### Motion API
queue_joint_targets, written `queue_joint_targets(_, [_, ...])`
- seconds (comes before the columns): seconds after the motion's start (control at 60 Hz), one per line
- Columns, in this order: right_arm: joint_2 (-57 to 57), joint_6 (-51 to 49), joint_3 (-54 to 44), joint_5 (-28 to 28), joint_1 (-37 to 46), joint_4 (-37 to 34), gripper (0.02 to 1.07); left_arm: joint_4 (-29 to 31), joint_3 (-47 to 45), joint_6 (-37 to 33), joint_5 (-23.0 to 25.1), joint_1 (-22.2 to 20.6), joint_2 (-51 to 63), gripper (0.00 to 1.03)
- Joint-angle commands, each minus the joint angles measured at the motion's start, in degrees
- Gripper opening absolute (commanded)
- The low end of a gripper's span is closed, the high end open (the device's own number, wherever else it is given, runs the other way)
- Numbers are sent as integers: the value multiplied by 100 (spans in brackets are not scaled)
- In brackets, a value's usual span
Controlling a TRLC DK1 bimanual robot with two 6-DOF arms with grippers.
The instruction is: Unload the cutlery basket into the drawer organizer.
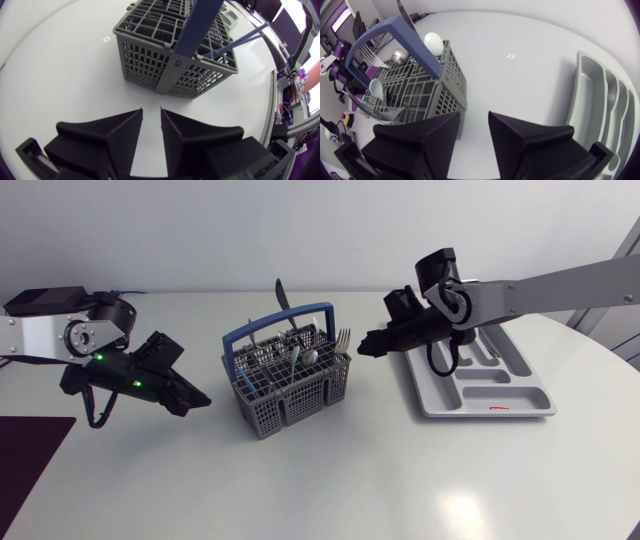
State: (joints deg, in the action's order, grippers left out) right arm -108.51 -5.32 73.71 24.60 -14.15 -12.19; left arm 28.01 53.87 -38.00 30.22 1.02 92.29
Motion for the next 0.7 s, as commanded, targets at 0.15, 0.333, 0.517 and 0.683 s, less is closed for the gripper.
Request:
queue_joint_targets(0.15, [-434,427,372,326,-88,-82,17,-621,546,486,142,-383,500,20])
queue_joint_targets(0.333, [-399,550,293,774,-176,-205,17,-727,977,689,142,-506,790,20])
queue_joint_targets(0.517, [-21,594,-41,915,-343,-240,16,-894,1249,803,142,-524,993,20])
queue_joint_targets(0.683, [392,638,-586,924,-518,-232,16,-903,1680,908,142,-550,1344,21])
